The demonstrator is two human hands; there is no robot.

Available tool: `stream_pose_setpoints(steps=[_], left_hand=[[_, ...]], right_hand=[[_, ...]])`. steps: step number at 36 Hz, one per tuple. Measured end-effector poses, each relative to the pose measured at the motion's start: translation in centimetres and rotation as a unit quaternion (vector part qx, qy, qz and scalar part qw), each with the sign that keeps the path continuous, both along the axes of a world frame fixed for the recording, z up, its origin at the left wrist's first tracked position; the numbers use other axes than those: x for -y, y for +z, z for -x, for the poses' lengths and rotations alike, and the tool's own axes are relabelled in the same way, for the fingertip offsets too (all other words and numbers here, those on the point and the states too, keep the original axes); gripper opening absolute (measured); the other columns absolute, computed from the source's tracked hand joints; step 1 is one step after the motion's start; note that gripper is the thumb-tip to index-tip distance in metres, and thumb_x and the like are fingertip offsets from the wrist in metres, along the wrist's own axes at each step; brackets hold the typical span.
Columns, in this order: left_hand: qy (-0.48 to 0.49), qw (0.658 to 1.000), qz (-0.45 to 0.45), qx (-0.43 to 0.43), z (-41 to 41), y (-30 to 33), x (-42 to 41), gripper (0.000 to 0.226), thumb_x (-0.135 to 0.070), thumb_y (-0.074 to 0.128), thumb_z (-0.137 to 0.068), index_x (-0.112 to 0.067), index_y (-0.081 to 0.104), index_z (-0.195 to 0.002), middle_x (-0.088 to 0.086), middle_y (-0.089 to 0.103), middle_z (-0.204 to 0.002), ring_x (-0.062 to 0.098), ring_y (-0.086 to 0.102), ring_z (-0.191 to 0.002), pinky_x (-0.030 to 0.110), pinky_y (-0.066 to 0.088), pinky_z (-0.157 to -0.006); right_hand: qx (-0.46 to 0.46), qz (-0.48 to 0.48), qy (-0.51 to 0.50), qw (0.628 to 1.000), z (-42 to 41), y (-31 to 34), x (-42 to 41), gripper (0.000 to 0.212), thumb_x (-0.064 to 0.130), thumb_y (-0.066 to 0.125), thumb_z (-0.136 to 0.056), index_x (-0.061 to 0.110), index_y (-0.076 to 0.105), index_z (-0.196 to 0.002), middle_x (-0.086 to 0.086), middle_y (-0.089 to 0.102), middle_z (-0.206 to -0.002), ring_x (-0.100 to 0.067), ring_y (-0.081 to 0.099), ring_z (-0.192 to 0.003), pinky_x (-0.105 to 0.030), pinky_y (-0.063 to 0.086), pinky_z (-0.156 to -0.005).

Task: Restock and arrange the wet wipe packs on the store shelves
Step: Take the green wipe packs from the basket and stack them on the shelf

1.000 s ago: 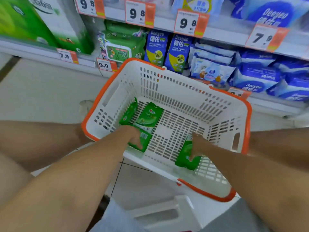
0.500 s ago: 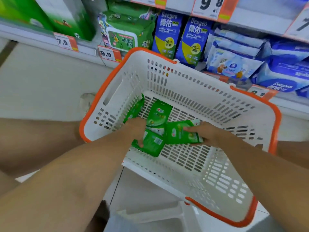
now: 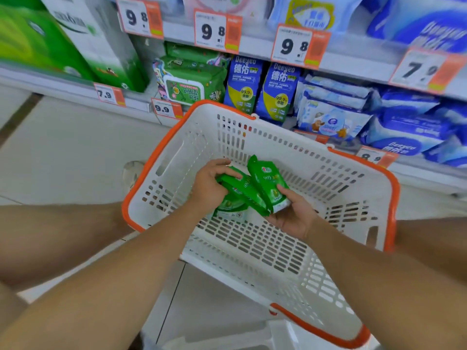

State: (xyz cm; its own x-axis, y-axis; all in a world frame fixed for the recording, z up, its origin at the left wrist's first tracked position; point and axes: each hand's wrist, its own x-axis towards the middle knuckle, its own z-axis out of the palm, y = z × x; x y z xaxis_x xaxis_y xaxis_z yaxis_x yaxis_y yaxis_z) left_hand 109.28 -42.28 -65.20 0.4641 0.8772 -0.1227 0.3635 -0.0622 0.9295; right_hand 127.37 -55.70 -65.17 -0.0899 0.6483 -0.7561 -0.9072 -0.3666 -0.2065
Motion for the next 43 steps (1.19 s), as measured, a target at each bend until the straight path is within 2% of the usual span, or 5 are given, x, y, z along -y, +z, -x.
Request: stream_pose_setpoints(steps=[5, 10, 19, 23, 43], left_hand=[[0.111, 0.979, 0.159, 0.066, -1.2, 1.3, 1.8, 0.068, 0.021, 0.060, -0.078, -0.031, 0.061, -0.122, 0.001, 0.064, -0.121, 0.020, 0.065, -0.107, 0.029, 0.058, -0.087], [0.238, 0.812, 0.478, 0.237, -2.2, 5.0, 1.9, 0.039, -0.048, 0.042, -0.101, -0.016, 0.060, -0.114, 0.015, 0.067, -0.116, 0.029, 0.066, -0.098, 0.045, 0.056, -0.080], [0.264, 0.940, 0.209, 0.065, 0.0, 4.1, 0.5, 0.074, -0.012, 0.093, -0.062, -0.017, 0.052, -0.123, 0.001, 0.066, -0.113, 0.019, 0.066, -0.100, 0.040, 0.057, -0.090], [0.225, 0.971, 0.073, -0.016, 1.3, 3.7, -0.3, 0.077, -0.010, 0.090, -0.066, -0.017, 0.047, -0.130, -0.002, 0.061, -0.118, 0.017, 0.059, -0.108, 0.032, 0.049, -0.097], [0.123, 0.959, 0.125, -0.224, 4.9, -1.0, -1.5, 0.061, -0.003, 0.079, -0.077, -0.015, 0.047, -0.128, 0.002, 0.058, -0.116, 0.021, 0.055, -0.110, 0.031, 0.046, -0.094]], right_hand=[[0.031, -0.010, -0.009, 0.999, 1.3, 1.4, -0.9, 0.044, 0.018, 0.067, -0.084, 0.002, 0.061, -0.125, -0.021, 0.068, -0.123, -0.033, 0.071, -0.103, -0.050, 0.060, -0.082], [0.100, 0.007, 0.010, 0.995, 2.0, 2.2, -2.6, 0.035, 0.014, 0.066, -0.090, 0.000, 0.063, -0.122, -0.020, 0.071, -0.117, -0.031, 0.070, -0.104, -0.043, 0.061, -0.082], [0.203, 0.042, 0.194, 0.959, 4.2, 2.0, -4.5, 0.059, 0.063, 0.063, -0.085, 0.012, 0.072, -0.112, -0.011, 0.074, -0.108, -0.027, 0.070, -0.103, -0.042, 0.055, -0.096], [0.356, 0.182, 0.176, 0.899, 4.7, -1.4, -5.2, 0.046, 0.037, 0.071, -0.089, 0.002, 0.062, -0.117, -0.012, 0.068, -0.100, -0.024, 0.067, -0.087, -0.033, 0.059, -0.073], [0.301, 0.228, 0.242, 0.894, 7.3, -5.5, -6.6, 0.025, 0.029, 0.072, -0.091, 0.006, 0.065, -0.099, -0.010, 0.063, -0.084, -0.016, 0.054, -0.067, -0.034, 0.058, -0.076]])
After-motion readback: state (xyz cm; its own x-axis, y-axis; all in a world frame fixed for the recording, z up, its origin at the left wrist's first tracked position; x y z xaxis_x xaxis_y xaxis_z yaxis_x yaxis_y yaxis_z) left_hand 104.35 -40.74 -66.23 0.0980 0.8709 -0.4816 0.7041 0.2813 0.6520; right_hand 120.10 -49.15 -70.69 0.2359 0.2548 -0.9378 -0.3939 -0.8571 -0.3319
